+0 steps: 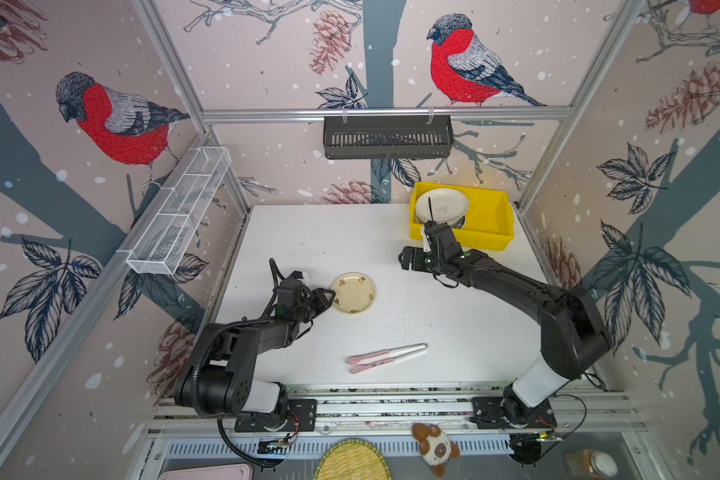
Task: Place the plates into the plastic bin on the countertop
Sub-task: 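Close the left gripper on the calligraphy plate's rim and tilt it up, then lift the calligraphy plate with the left gripper while the right gripper grasps its edge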
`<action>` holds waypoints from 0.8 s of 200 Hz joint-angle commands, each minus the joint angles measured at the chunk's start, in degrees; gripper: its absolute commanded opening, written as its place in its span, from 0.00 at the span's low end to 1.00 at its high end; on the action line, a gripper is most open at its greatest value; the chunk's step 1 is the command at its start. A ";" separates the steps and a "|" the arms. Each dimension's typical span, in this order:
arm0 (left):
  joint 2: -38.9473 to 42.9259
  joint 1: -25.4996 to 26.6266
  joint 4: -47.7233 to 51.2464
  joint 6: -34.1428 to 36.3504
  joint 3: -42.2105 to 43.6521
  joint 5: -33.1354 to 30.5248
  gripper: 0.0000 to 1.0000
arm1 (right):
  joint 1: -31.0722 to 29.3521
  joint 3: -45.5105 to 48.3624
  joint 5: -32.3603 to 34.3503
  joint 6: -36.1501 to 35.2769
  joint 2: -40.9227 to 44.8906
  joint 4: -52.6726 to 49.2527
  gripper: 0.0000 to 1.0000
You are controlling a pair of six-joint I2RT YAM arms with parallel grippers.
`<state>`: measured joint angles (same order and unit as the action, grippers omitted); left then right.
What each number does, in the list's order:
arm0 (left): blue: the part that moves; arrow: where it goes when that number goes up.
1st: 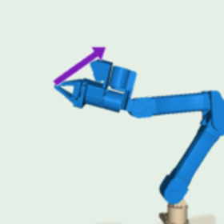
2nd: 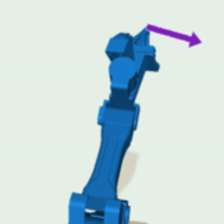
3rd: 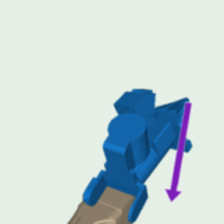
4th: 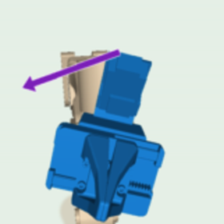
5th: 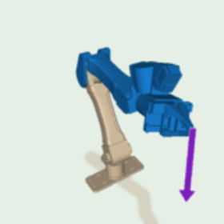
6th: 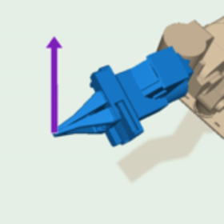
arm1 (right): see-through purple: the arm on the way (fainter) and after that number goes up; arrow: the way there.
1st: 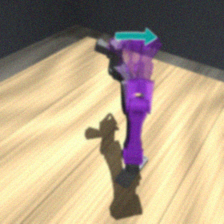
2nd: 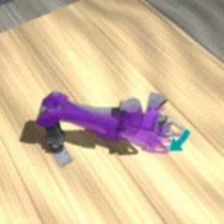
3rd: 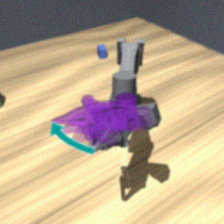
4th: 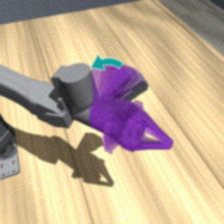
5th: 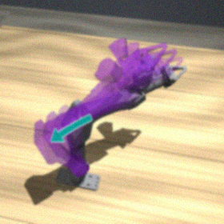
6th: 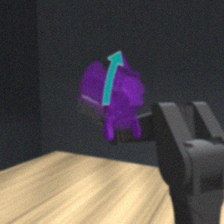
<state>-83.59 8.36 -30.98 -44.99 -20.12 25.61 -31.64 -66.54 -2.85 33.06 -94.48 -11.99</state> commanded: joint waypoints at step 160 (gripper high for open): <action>-7.33 3.23 -0.12 3.21 -6.03 -1.04 0.00 | 1.49 2.99 0.06 0.52 2.45 0.47 0.98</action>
<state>-90.63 11.40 -30.83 -42.50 -25.26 24.91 -30.35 -64.12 -2.76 33.17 -92.73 -12.12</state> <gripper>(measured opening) 0.070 0.979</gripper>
